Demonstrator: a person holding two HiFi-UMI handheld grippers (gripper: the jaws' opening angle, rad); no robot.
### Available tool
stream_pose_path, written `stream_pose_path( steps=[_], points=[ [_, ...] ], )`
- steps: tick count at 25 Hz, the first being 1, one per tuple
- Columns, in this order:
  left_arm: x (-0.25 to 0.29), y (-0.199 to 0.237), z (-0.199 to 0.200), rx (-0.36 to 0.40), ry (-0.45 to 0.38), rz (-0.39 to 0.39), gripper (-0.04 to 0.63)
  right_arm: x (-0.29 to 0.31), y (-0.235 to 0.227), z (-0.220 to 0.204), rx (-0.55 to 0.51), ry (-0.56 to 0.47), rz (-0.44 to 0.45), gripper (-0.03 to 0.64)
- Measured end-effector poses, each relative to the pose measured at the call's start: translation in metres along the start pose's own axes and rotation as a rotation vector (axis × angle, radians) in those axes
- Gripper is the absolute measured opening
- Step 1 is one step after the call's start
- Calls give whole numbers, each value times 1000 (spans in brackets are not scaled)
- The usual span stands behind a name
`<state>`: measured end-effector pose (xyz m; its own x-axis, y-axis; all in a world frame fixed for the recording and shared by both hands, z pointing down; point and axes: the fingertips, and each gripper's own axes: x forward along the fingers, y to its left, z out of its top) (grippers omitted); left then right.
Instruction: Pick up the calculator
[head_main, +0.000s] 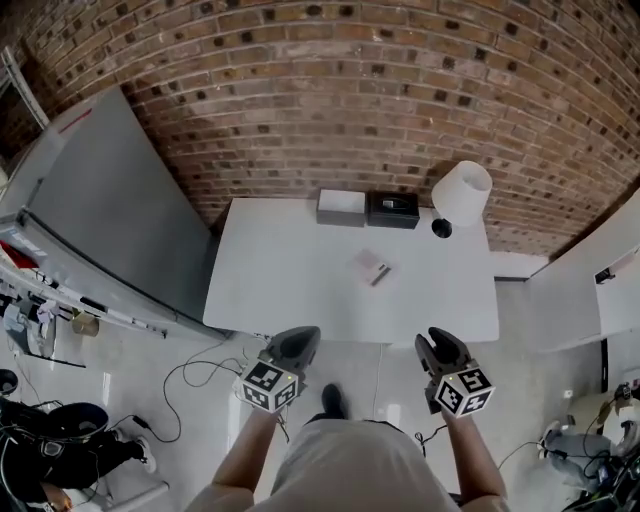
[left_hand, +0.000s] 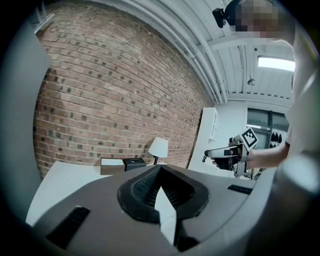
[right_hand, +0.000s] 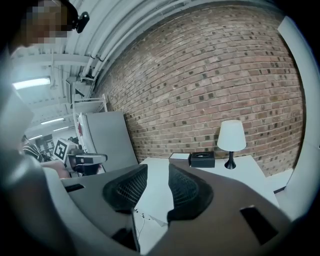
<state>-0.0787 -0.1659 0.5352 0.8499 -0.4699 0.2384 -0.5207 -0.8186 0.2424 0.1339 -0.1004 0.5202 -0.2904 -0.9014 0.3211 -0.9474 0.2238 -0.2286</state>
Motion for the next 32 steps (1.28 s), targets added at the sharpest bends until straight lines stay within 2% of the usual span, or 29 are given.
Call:
stream_pose_path(
  steps=[6,13,25,32],
  points=[
    [19,32,3,-5,22,-58,13,32,-1,8,7,15,-44,146],
    [41,56,5,-24,33,-72,13,55,-14,7,34,46,-68,144],
    [90,89,-4,-67,87,-22,14,122,-61,-5,95,122,-25,144],
    [152,111,-11,-81,123,21,13,181,-110,-24,117,219,46,144]
  ],
)
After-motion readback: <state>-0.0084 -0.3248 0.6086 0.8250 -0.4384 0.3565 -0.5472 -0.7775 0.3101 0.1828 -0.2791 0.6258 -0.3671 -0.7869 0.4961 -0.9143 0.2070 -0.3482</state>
